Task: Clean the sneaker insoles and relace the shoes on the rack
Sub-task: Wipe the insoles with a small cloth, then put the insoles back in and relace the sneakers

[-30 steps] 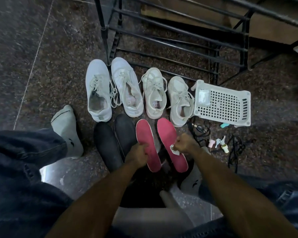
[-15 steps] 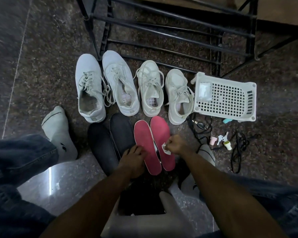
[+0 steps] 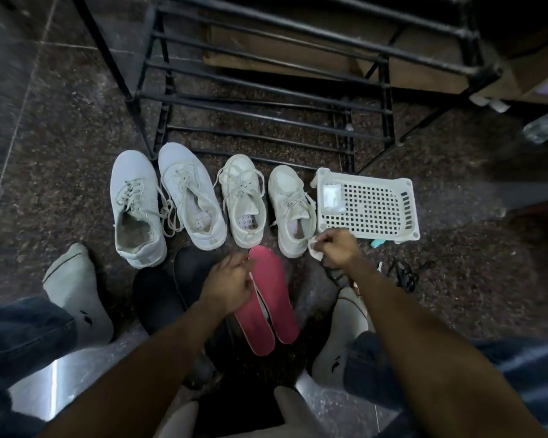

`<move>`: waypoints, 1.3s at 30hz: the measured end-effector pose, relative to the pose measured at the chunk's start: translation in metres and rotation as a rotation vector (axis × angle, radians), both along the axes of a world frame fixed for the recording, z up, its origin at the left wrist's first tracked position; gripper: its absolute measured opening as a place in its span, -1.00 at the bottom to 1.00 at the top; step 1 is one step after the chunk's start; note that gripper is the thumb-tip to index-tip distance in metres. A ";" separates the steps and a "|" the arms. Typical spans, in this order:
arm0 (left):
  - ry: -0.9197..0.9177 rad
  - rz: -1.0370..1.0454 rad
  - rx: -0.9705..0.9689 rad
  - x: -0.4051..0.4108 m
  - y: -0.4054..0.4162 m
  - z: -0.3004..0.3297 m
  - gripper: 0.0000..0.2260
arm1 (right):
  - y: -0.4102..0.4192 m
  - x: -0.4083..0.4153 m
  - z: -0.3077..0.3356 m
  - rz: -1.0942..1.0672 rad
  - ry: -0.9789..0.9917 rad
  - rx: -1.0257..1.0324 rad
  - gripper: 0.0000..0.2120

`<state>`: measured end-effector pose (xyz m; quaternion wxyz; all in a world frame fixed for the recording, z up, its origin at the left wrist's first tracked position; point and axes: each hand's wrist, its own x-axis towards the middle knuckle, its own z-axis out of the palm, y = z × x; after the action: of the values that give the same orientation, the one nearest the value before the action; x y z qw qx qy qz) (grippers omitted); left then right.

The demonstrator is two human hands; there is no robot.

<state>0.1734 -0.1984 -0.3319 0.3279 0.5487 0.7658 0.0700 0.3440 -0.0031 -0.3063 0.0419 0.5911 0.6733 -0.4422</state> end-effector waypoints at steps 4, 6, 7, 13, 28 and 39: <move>0.156 -0.149 0.018 -0.021 0.036 0.010 -0.43 | 0.050 0.000 -0.001 -0.282 0.099 0.102 -0.86; 0.210 -0.211 -0.019 -0.027 0.046 0.008 -0.42 | 0.068 -0.005 -0.002 -0.433 0.160 0.069 -0.85; 0.227 -0.228 -0.039 -0.029 0.049 0.004 -0.41 | 0.079 -0.007 -0.006 -0.475 0.172 0.065 -0.81; 0.231 -0.261 -0.024 -0.030 0.049 -0.013 -0.39 | 0.111 -0.021 -0.032 -0.328 0.018 0.201 -0.71; 0.154 -0.171 0.054 -0.034 0.033 -0.011 -0.45 | -0.007 -0.020 -0.026 -0.220 -0.112 0.509 -0.78; -0.116 0.314 -0.013 -0.020 -0.060 -0.030 -0.67 | -0.134 -0.008 -0.056 -0.048 -0.315 -0.036 -0.65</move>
<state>0.1535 -0.2583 -0.3619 0.3602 0.4151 0.8224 0.1469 0.3362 -0.1374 -0.3623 0.1470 0.6681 0.6360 -0.3571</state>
